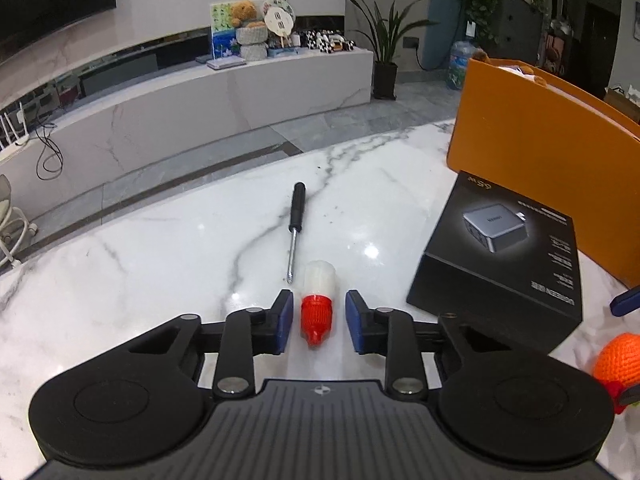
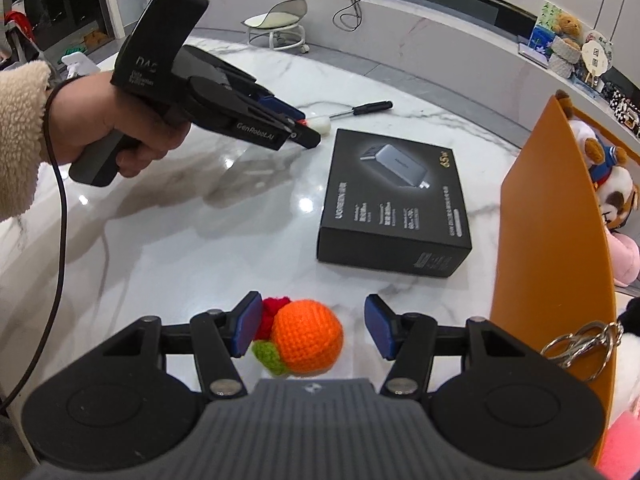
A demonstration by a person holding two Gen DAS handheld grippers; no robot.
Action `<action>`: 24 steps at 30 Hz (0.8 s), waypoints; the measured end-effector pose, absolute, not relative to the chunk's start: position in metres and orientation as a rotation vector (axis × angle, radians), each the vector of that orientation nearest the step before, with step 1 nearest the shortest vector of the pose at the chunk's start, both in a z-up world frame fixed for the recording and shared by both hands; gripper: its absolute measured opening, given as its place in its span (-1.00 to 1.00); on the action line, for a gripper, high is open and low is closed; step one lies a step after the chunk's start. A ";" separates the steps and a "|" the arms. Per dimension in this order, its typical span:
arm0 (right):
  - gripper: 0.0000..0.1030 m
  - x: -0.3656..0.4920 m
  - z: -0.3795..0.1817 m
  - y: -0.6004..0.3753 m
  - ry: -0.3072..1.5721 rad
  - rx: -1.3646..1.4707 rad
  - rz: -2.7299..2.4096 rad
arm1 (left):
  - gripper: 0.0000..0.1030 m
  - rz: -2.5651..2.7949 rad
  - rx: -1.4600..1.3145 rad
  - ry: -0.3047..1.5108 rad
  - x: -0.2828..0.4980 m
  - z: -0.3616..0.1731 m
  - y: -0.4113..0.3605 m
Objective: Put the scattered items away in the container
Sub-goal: 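Grasp the red-capped white bottle with the left tool while the right tool grasps the orange crochet ball, then lift and carry the bottle and crochet ball toward the orange box with both tools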
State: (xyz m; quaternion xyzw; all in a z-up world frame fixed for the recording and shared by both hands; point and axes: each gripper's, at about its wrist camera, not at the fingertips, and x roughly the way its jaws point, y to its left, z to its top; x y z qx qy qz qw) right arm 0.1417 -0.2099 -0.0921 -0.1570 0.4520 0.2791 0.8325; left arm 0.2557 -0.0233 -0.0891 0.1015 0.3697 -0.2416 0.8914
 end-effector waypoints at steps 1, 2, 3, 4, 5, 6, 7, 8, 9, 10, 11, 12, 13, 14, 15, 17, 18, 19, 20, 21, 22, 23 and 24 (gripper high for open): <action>0.16 0.141 -0.093 -0.210 0.963 -0.334 0.595 | -0.37 -0.503 0.208 0.773 0.255 -0.089 -0.023; 0.16 0.141 -0.093 -0.209 0.968 -0.335 0.598 | -0.39 -0.504 0.205 0.776 0.254 -0.089 -0.023; 0.16 0.141 -0.094 -0.209 0.973 -0.336 0.601 | -0.41 -0.504 0.201 0.779 0.254 -0.089 -0.023; 0.15 0.140 -0.094 -0.208 0.979 -0.337 0.604 | -0.48 -0.502 0.196 0.782 0.254 -0.088 -0.022; 0.08 0.140 -0.095 -0.208 0.984 -0.338 0.607 | -0.61 -0.500 0.191 0.786 0.253 -0.088 -0.021; 0.03 0.140 -0.095 -0.208 0.989 -0.339 0.610 | -0.61 -0.501 0.188 0.791 0.253 -0.087 -0.021; -0.05 0.140 -0.096 -0.208 0.996 -0.338 0.613 | -0.62 -0.502 0.185 0.796 0.253 -0.086 -0.021; -0.09 0.141 -0.097 -0.208 1.006 -0.335 0.614 | -0.63 -0.504 0.182 0.801 0.253 -0.086 -0.021; -0.10 0.141 -0.098 -0.207 1.014 -0.333 0.613 | -0.63 -0.505 0.185 0.806 0.252 -0.085 -0.021; -0.17 0.142 -0.100 -0.207 1.023 -0.332 0.613 | -0.63 -0.507 0.190 0.809 0.251 -0.084 -0.022; -0.19 0.143 -0.101 -0.207 1.029 -0.331 0.612 | -0.63 -0.507 0.193 0.812 0.250 -0.084 -0.023; -0.19 0.143 -0.101 -0.207 1.033 -0.331 0.612 | -0.63 -0.506 0.194 0.816 0.250 -0.084 -0.023; -0.19 0.143 -0.101 -0.207 1.036 -0.330 0.612 | -0.63 -0.506 0.194 0.819 0.249 -0.083 -0.023; -0.20 0.144 -0.101 -0.206 1.039 -0.330 0.612 | -0.63 -0.505 0.194 0.823 0.249 -0.083 -0.024; -0.20 0.144 -0.101 -0.206 1.042 -0.328 0.611 | -0.63 -0.503 0.194 0.825 0.249 -0.081 -0.024; -0.20 0.145 -0.098 -0.207 1.041 -0.324 0.614 | -0.63 -0.497 0.196 0.828 0.248 -0.077 -0.024; -0.20 0.146 -0.096 -0.207 1.036 -0.320 0.614 | -0.63 -0.494 0.197 0.829 0.247 -0.075 -0.025; -0.20 0.147 -0.094 -0.208 1.031 -0.317 0.615 | -0.63 -0.488 0.196 0.827 0.246 -0.072 -0.025; -0.20 0.147 -0.091 -0.209 1.024 -0.312 0.614 | -0.63 -0.482 0.194 0.823 0.246 -0.068 -0.025; -0.20 0.148 -0.088 -0.210 1.017 -0.304 0.611 | -0.63 -0.478 0.193 0.816 0.245 -0.064 -0.026; -0.20 0.149 -0.086 -0.211 1.011 -0.297 0.608 | -0.63 -0.476 0.192 0.809 0.244 -0.059 -0.026; -0.20 0.150 -0.083 -0.213 1.003 -0.289 0.603 | -0.63 -0.475 0.192 0.801 0.243 -0.055 -0.026; -0.20 0.151 -0.080 -0.215 0.995 -0.283 0.599 | -0.63 -0.475 0.192 0.793 0.241 -0.051 -0.027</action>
